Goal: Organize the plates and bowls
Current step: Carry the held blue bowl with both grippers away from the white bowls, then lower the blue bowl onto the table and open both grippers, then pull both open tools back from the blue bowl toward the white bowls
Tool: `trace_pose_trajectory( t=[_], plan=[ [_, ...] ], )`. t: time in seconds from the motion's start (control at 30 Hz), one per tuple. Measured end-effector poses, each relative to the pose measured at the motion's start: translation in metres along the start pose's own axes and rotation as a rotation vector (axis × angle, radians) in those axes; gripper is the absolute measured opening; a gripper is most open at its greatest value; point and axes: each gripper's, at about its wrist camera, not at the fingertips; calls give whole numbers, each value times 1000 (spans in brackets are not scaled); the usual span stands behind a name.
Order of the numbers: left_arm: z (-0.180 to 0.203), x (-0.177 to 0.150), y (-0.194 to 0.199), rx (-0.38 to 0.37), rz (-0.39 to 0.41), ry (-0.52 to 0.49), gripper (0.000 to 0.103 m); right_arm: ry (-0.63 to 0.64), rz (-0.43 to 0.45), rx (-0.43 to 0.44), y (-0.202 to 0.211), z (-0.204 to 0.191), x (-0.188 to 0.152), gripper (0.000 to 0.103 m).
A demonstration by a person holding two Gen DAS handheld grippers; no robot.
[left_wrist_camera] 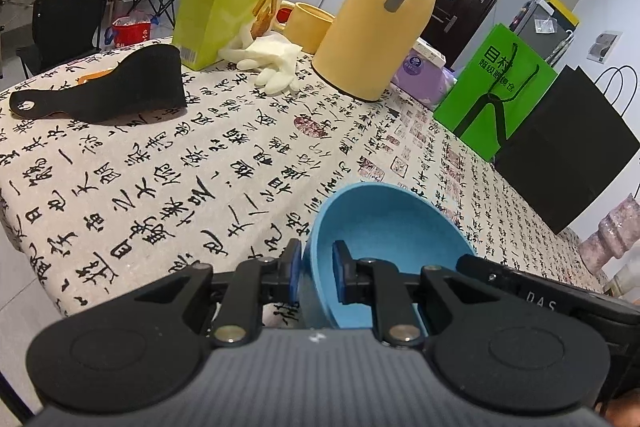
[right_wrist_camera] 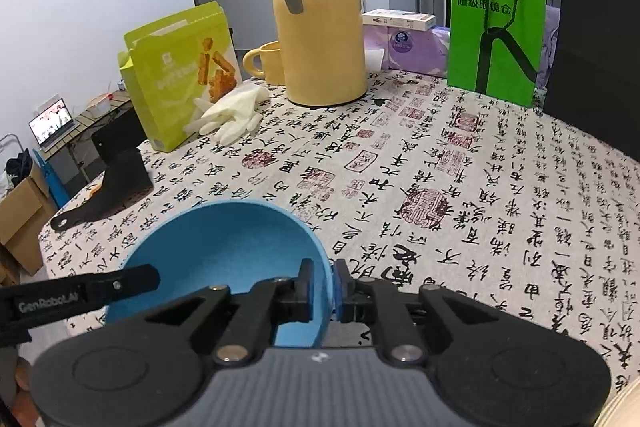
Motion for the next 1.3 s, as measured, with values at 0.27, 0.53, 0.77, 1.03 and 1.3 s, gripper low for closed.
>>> trace_pose_trajectory(
  t=[0.27,0.53,0.77,1.03,1.3],
  plan=[
    [-2,-1,7,-18,62,-7,44,-27,18,63,5,6,-3,33],
    [2,-3,29,10,194,-56,94,-53,131,131,34,16,-13,93],
    [6,-11,45,24,285,-76,103,-81,217,123,59,28,-29,103],
    [11,-25,58,67,344,-133,103,-61,303,85,82,35,-53,103],
    [17,-38,68,103,374,-215,103,-33,330,61,96,45,-70,103]
  ],
)
Point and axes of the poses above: each gripper's, at about its wrist camera, not at the fingertips, and y roughly against the way its jaws point, z to its right, x to its top, and after that the axes turned 8 degrees about -y, right-handed
